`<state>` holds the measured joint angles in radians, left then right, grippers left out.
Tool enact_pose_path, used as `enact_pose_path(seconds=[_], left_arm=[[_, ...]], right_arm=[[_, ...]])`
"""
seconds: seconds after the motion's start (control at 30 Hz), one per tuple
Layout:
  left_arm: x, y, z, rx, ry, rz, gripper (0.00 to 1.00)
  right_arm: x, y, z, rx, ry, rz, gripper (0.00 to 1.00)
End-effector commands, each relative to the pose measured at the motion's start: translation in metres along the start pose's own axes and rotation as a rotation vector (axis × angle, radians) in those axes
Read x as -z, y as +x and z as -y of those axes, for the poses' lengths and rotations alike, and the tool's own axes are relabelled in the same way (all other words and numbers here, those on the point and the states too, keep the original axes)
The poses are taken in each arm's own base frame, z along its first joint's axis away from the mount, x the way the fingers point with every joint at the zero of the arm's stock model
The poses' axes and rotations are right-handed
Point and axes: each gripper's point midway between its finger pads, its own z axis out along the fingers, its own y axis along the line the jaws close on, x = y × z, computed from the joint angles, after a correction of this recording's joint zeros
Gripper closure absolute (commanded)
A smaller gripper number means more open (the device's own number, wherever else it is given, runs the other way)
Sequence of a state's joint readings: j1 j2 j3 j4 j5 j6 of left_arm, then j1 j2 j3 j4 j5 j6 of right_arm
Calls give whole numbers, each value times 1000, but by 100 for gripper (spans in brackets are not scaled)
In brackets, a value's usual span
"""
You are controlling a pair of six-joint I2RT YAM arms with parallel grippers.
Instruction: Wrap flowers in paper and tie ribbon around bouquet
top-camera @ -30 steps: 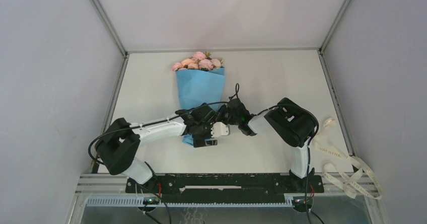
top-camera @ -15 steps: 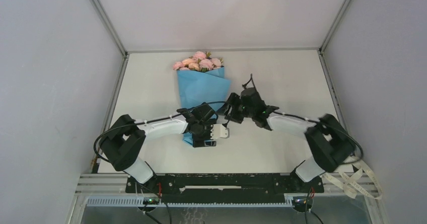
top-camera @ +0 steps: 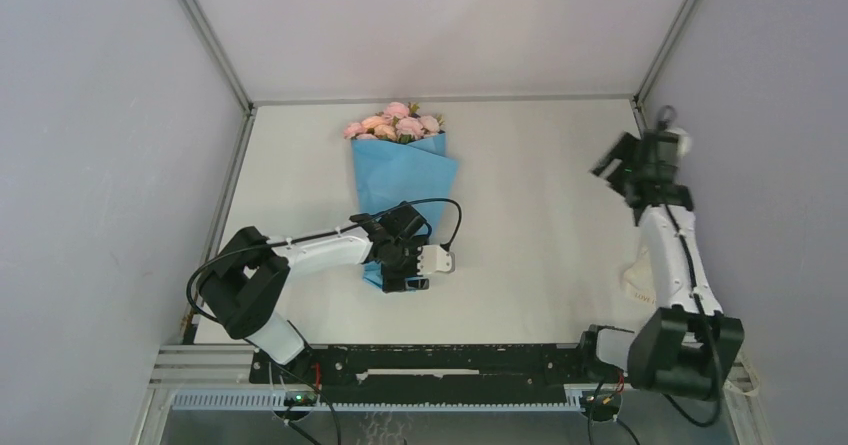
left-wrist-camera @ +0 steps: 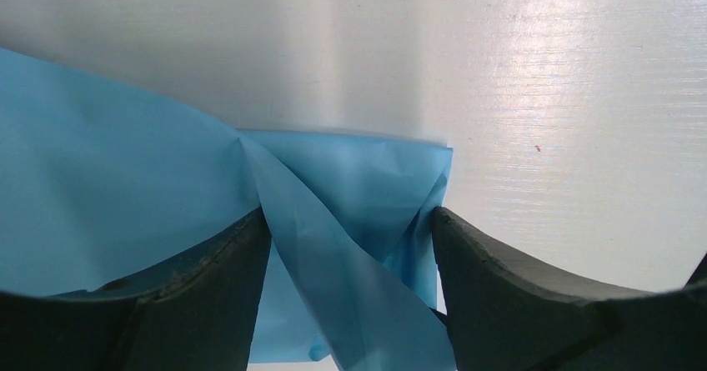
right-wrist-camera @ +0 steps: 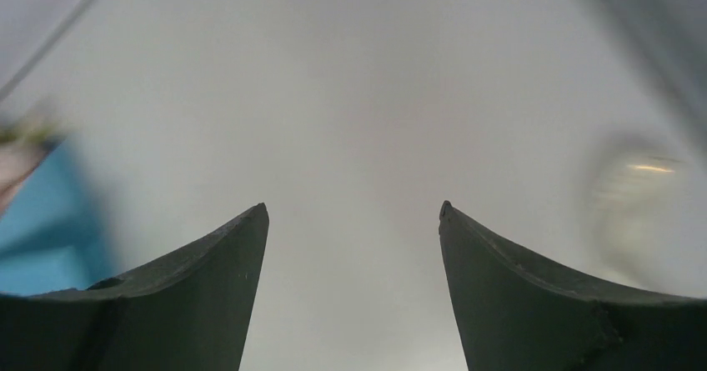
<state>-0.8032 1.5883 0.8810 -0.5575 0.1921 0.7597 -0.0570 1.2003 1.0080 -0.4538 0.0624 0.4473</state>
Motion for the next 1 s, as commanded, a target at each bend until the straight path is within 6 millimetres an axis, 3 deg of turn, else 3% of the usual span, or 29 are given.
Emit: enact_pose_path(seconds=[0.0, 0.13, 0.27, 0.53, 0.77, 0.87, 0.97], left_arm=[[-6, 22, 24, 30, 92, -62, 25], [-9, 22, 23, 43, 97, -61, 25], [-10, 22, 21, 57, 100, -68, 25], [-13, 21, 18, 80, 105, -78, 25], [-14, 26, 16, 99, 109, -83, 25], [-14, 25, 15, 109, 110, -80, 25], [-15, 26, 14, 120, 112, -83, 25]], right_arm=[[7, 2, 141, -98, 310, -105, 16], [-2, 2, 187, -315, 305, -103, 16], [-12, 10, 210, -358, 342, -115, 16], [-46, 47, 228, -421, 341, -214, 21], [-72, 77, 239, -448, 347, -312, 41], [-77, 84, 231, -412, 327, -343, 63], [-78, 73, 214, -357, 294, -313, 85]])
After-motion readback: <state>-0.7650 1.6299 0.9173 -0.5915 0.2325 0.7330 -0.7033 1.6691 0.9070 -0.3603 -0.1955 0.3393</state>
